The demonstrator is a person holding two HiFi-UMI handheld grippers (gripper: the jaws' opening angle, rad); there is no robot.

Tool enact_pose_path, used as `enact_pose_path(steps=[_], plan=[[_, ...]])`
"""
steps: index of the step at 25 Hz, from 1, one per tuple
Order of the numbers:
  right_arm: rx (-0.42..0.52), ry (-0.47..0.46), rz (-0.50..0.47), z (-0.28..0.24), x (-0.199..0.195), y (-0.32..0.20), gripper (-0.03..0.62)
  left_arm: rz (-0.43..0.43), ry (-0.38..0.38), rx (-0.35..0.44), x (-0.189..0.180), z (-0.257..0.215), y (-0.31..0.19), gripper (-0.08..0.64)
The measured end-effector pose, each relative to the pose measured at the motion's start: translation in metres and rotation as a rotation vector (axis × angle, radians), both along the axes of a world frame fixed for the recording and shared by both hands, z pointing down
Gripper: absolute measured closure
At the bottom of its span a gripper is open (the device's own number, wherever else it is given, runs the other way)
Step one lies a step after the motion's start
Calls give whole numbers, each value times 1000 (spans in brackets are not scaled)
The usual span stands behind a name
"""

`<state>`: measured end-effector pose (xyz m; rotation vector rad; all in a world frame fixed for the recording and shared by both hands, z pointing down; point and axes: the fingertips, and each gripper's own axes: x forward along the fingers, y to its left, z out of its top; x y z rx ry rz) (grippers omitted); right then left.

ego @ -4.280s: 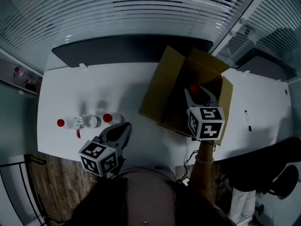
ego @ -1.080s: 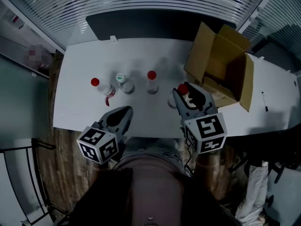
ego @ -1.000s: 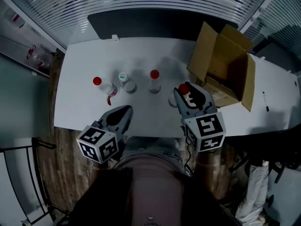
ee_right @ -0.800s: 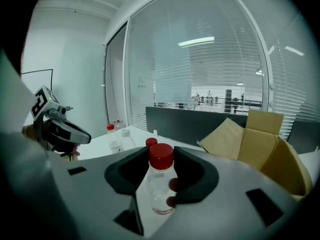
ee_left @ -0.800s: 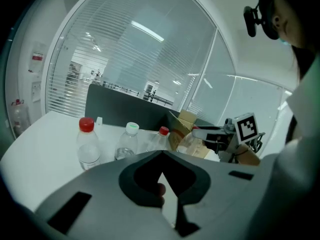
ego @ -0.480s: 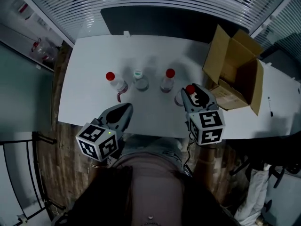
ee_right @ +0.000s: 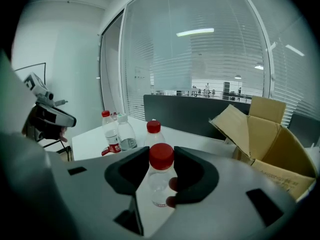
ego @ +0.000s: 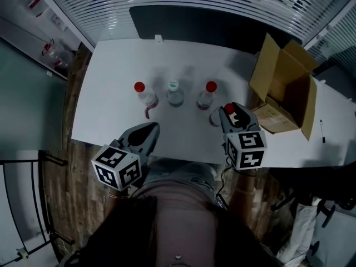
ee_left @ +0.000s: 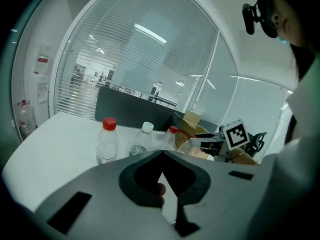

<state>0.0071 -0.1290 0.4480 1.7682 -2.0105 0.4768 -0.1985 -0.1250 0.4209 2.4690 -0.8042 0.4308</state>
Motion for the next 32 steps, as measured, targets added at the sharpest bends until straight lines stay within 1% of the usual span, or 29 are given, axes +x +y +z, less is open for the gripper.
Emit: enact_pose_path(steps=[8,13,18,25,29,32], plan=[[18,-7,22,2,-3,-1,426,3,-1,5,-10,1,-2,555],[41,-63,57,-1,2,0,425,11,4,15,-11,1,-2,554],[56,-69,39,-6,1,4,425,-4,12,18,-10,1,6,554],[90,-59,-6,-26,0,29,425,-57,22,29,-7,-7,30,554],[94,-57,-15,-35,2,56,426,-79,26,25,-4,-13,60,554],[90,-86,-30,-36,-3,80,442,-97,30,24,-3,-14,86,554]])
